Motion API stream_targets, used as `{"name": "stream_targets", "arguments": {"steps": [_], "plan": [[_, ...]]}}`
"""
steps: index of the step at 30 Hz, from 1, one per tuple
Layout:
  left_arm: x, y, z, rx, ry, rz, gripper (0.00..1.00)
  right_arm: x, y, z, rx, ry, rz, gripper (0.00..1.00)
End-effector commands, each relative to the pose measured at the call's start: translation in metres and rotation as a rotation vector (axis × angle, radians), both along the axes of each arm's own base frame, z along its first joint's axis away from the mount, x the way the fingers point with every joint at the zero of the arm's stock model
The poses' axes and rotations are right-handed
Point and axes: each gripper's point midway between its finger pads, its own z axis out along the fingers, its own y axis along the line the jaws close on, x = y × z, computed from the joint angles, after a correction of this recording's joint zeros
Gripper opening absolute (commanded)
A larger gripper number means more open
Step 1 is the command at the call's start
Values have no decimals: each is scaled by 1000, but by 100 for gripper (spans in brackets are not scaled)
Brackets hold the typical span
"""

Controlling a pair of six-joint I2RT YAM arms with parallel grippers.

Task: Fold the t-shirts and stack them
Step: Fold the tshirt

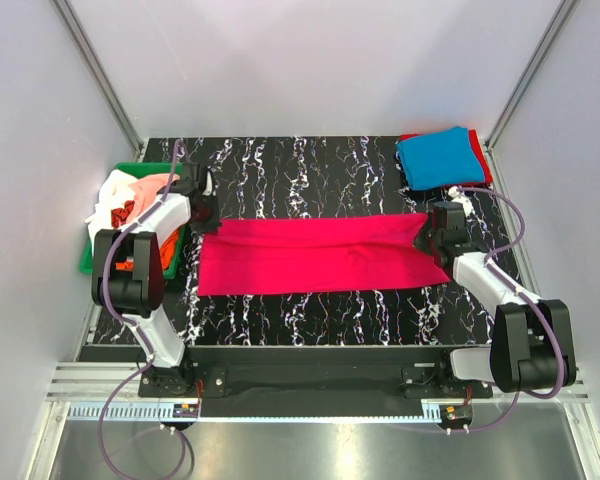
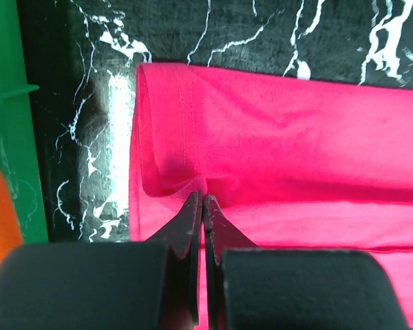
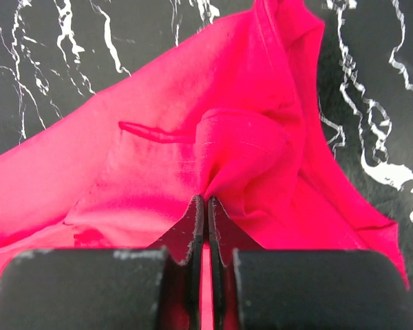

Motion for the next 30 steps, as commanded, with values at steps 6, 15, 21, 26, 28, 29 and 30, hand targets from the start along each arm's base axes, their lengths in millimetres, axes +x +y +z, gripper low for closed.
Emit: {"name": "stream_targets", "arguments": {"steps": [6,15,21,26,28,29,30], "plan": [[14,27,35,191,-120,59,0,-10,2,-6,56,27,-40,0],[-6,16,16,134,-62,23,0,-19,-3,-11,54,73,-81,1],[-24,7,9,110,23,-16,23,-30,8,-16,112,129,-62,12],[-31,15,24,172,63,-9,28,-38,10,6,128,129,-54,25],[-26,11,37,167,26,-8,29,-36,13,22,143,93,-43,27],[-24,0,44,154,2,-29,29,-35,15,26,154,83,-40,28],[-19,-9,49,142,-20,-48,29,-34,17,30,165,76,-34,28]]}}
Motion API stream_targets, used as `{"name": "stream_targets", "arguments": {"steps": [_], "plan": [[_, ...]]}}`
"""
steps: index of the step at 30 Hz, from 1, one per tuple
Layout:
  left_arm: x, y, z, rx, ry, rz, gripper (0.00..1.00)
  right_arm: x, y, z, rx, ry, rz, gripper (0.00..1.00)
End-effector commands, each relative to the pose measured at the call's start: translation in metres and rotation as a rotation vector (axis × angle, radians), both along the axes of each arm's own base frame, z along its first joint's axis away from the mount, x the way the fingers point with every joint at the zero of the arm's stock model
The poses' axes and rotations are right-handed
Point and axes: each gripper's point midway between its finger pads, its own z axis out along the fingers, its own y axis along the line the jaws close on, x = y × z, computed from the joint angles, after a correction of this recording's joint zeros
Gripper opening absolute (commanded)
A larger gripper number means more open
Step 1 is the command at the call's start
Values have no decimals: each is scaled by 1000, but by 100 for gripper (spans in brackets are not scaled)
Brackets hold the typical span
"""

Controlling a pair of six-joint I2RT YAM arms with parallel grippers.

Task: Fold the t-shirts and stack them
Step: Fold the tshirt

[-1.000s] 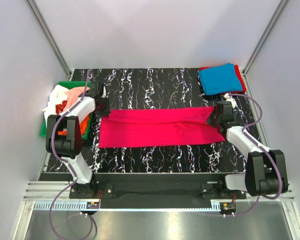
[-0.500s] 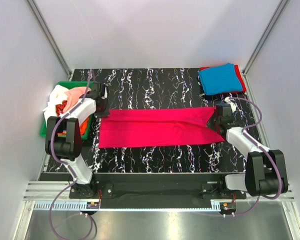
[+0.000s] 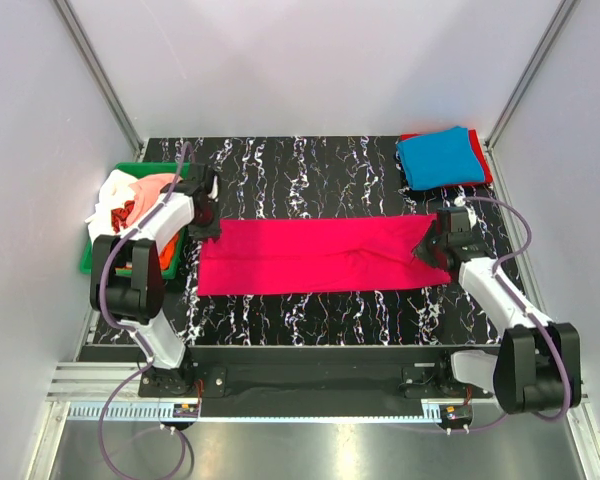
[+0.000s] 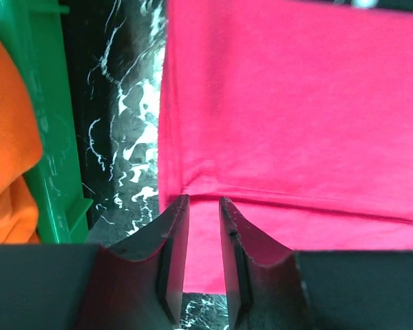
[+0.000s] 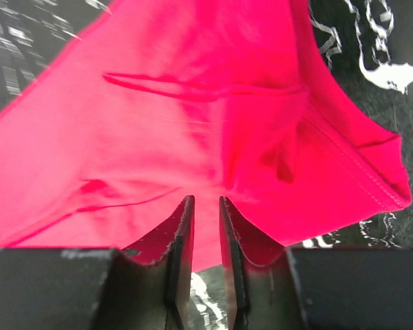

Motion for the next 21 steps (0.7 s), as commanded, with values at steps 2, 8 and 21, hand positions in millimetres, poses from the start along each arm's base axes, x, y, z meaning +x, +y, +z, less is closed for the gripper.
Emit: {"name": "stream_targets", "arguments": {"steps": [2,8,21], "plan": [[22,-44,42,-77,-125,-108,29,21,12,47,75,-119,11,26],[30,-60,15,-121,-58,-116,28,49,30,34,108,-74,98,24],[29,1,-7,11,-1,2,33,58,57,-17,100,59,226,18]]}}
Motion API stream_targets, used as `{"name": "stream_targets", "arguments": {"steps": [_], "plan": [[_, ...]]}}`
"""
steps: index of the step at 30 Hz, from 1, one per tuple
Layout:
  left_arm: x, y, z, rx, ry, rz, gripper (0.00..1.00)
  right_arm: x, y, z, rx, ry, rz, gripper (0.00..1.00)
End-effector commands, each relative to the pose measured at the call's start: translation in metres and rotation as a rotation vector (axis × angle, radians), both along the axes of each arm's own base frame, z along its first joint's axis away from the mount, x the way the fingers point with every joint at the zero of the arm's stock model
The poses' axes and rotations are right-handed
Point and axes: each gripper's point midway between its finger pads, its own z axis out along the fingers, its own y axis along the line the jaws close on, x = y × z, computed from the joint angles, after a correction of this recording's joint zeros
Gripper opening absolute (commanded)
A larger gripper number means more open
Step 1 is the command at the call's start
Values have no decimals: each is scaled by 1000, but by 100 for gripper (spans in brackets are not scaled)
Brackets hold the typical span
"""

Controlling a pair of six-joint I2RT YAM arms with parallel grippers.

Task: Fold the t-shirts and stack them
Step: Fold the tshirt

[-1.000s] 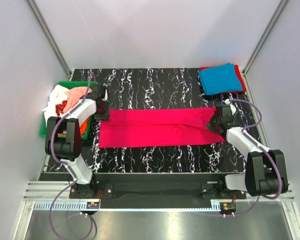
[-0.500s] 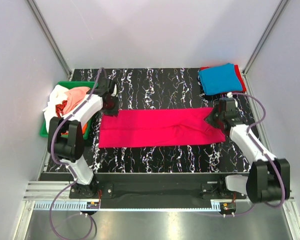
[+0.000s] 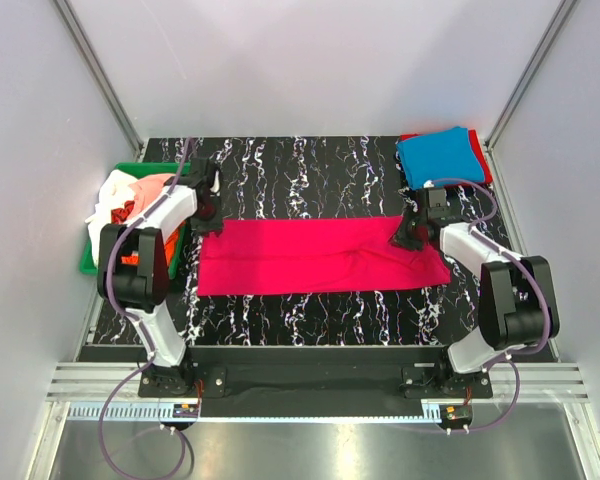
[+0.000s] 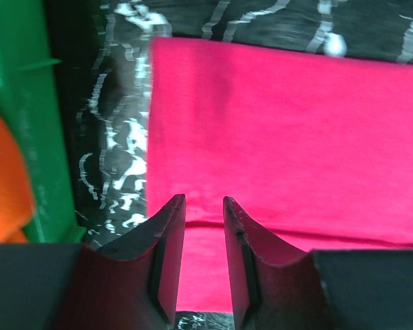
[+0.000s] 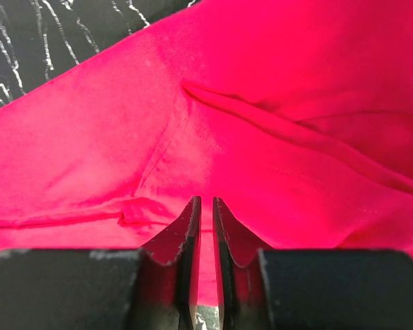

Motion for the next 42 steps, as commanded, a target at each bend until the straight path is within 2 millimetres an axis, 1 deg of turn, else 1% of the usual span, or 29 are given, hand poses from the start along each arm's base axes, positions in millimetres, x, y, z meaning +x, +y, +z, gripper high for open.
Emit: {"name": "stream_targets", "arguments": {"steps": [1,3,5,6,8,10,11,12,13,14,16,17,18,19,20,21,23,24,26,27,29,31,32,33,34,35,36,38,42], "plan": [[3,12,-15,24,34,17,33,8,2,-4,1,-14,11,18],[2,11,-22,25,54,18,32,4,2,-14,7,21,-9,18],[5,9,-20,15,46,13,32,-2,2,-22,9,47,-13,16],[12,5,1,1,-10,-2,33,-7,0,-27,-3,73,-13,15],[16,3,10,-2,-32,-15,33,-9,-2,-25,-18,77,-14,15],[23,-15,33,-38,-86,-77,33,-13,-6,-19,-37,75,-16,15],[24,-25,41,-61,-106,-112,34,-8,-11,-4,-57,36,-27,17],[25,-53,56,-134,-136,-188,34,-15,-18,0,-95,57,-33,19],[26,-68,64,-173,-153,-223,34,-14,-24,6,-121,52,-47,21],[26,-84,73,-220,-172,-256,34,-7,-34,22,-168,12,-75,25],[22,-144,99,-389,-226,-397,34,-4,-44,31,-190,1,-94,27],[22,-161,107,-423,-246,-432,35,-1,-46,37,-190,-13,-89,28],[14,-189,110,-483,-241,-497,36,0,-48,39,-185,-12,-90,29],[20,-208,123,-540,-289,-524,36,-1,-48,41,-177,-10,-86,29],[20,-222,126,-578,-295,-551,37,-1,-43,45,-154,-17,-70,30],[19,-247,129,-643,-305,-608,37,-2,-41,46,-144,-18,-65,31],[22,-270,131,-712,-316,-626,37,-7,-41,49,-133,-28,-76,32],[27,-288,129,-753,-346,-654,37,-8,-41,51,-131,-34,-78,32],[30,-307,129,-821,-357,-637,37,-12,-36,54,-98,-41,-75,32],[27,-320,118,-850,-342,-638,37,-12,-34,53,-88,-40,-70,32],[37,-342,127,-937,-405,-608,38,-14,-29,55,-62,-45,-48,32],[37,-368,112,-966,-402,-626,39,-15,-26,58,-50,-54,-37,33],[39,-378,88,-946,-369,-618,40,-16,-24,60,-41,-60,-27,33],[35,-394,88,-936,-362,-649,40,-15,-23,63,-37,-75,-19,34],[33,-402,78,-922,-343,-659,40,-17,-21,65,-29,-84,-11,35],[35,-409,53,-884,-314,-650,40,-18,-21,67,-26,-92,-10,36],[33,-420,53,-864,-318,-680,40,-18,-20,69,-24,-101,-6,37],[34,-426,30,-819,-294,-666,40,-21,-20,71,-18,-112,2,37],[32,-439,20,-796,-307,-691,41,-25,-20,75,-22,-131,13,38]]}}
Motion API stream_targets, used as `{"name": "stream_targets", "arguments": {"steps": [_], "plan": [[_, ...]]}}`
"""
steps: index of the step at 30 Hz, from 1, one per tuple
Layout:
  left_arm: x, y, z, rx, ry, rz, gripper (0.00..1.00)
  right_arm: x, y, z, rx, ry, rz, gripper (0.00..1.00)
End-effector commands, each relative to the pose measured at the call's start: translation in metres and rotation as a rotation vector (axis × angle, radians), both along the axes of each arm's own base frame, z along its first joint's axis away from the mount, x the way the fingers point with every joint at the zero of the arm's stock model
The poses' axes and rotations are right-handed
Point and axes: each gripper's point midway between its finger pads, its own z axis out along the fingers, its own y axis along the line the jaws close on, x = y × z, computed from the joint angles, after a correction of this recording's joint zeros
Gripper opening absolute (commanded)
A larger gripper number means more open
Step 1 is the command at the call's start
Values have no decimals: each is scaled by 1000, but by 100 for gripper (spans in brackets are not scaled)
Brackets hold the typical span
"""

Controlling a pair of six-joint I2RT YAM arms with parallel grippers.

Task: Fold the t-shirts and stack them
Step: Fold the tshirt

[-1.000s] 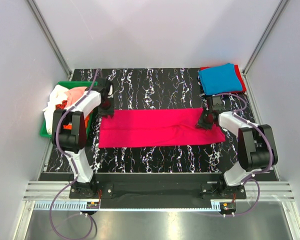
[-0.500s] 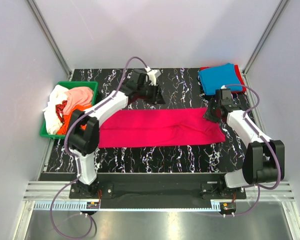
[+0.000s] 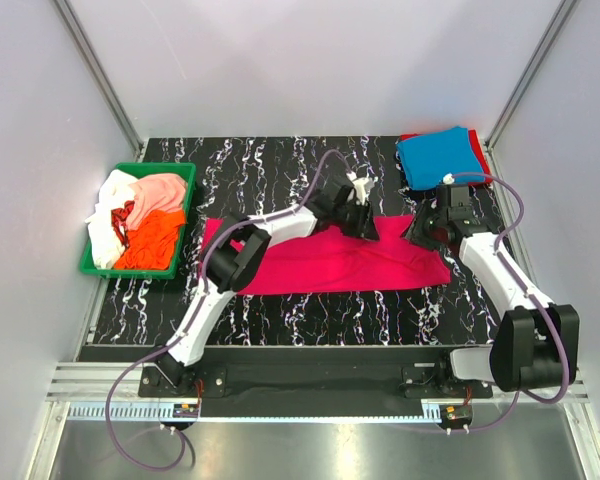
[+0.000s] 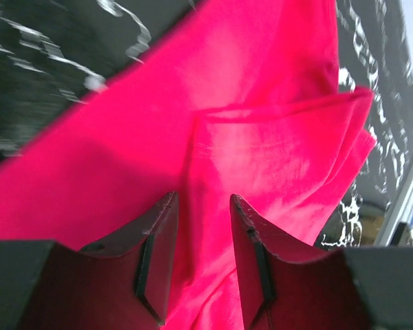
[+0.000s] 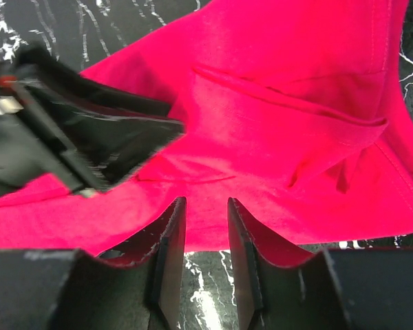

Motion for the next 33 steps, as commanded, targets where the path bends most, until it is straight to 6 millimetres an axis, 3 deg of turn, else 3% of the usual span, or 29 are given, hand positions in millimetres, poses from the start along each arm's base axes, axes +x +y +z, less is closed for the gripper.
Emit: {"name": "stream_targets", "arguments": {"steps": [1,11,20,23,27,28,32,33], "plan": [[24,-16,35,-50,-140,12,41,1,4,17,8,-74,37,38],[24,-24,13,-6,-129,19,41,3,6,28,12,-104,53,38],[19,-31,7,0,-119,-18,40,3,5,33,10,-120,52,39],[16,-34,13,-15,-124,-36,34,4,4,35,4,-127,50,39],[9,-41,25,-76,-99,-62,13,4,0,28,-13,-112,36,39],[4,-42,27,-87,-88,-75,1,4,0,25,-14,-103,32,39],[-2,-33,35,-82,-81,-55,0,5,-7,19,-21,-86,-9,39],[-1,-30,51,-93,-102,-38,0,6,-10,17,-31,-80,-30,39]]}}
